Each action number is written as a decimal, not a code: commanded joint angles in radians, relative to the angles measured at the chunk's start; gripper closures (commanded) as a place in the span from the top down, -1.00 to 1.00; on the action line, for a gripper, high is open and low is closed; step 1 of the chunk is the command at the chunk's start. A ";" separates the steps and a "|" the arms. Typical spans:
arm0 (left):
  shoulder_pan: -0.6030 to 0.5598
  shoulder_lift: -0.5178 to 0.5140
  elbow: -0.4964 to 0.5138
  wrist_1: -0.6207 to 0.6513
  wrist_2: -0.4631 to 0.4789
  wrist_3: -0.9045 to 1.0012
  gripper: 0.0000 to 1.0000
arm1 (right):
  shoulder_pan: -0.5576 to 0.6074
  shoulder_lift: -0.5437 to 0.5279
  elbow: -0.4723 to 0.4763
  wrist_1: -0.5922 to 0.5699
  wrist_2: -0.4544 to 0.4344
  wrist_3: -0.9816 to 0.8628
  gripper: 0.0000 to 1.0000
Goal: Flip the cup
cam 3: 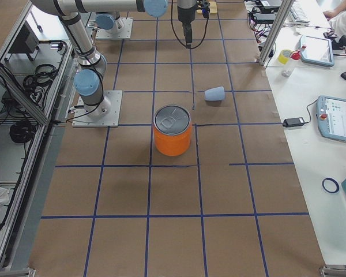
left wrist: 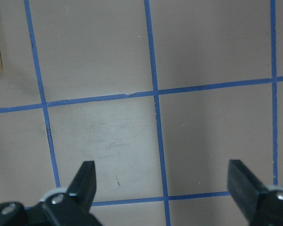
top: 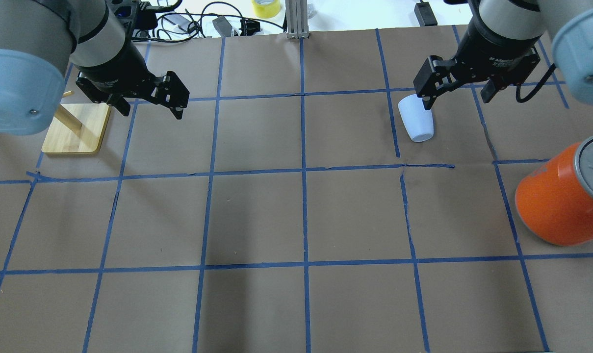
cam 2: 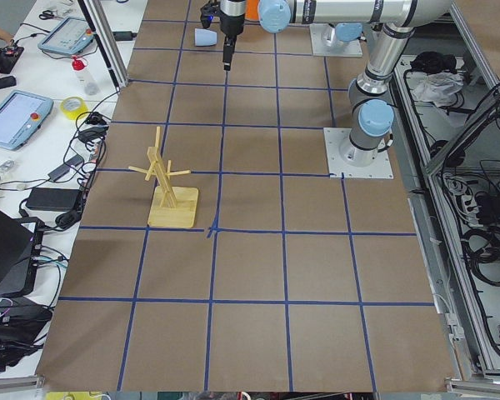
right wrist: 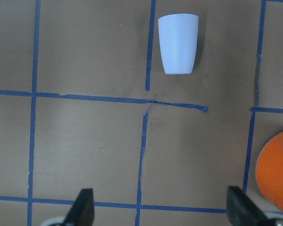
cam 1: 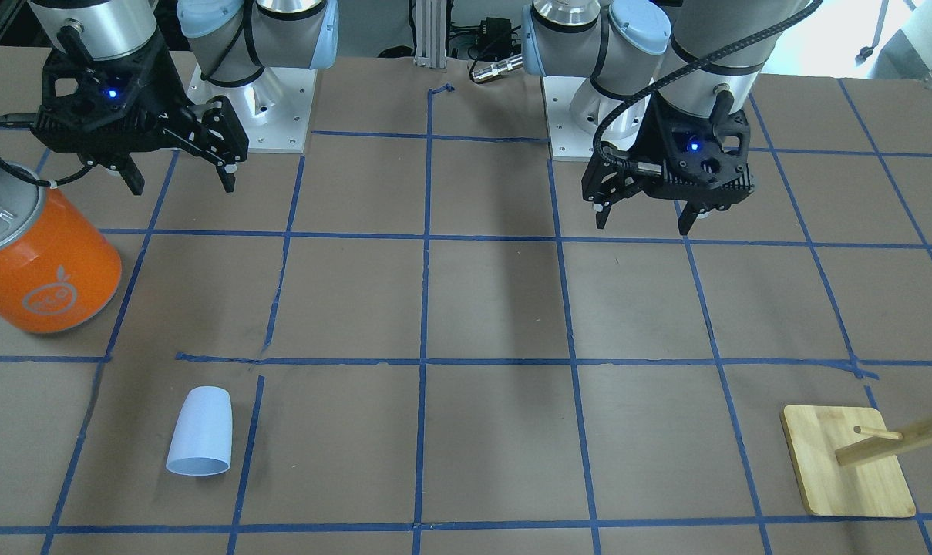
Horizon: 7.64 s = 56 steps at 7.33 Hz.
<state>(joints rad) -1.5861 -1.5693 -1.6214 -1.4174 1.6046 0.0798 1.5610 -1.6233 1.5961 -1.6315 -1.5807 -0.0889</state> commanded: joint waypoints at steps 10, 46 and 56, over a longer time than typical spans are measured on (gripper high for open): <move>0.000 -0.002 0.006 -0.002 0.000 0.003 1.00 | -0.001 0.003 0.002 -0.002 -0.005 -0.002 1.00; 0.005 0.003 0.015 0.002 -0.002 0.000 1.00 | 0.242 0.614 -0.110 -0.663 0.019 -0.235 -0.50; 0.005 0.003 0.015 0.002 -0.002 -0.002 1.00 | 0.468 0.715 -0.102 -0.869 0.014 -1.115 -0.44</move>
<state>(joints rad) -1.5815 -1.5662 -1.6061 -1.4163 1.6030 0.0782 2.0228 -0.9134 1.4889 -2.4951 -1.5663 -1.1875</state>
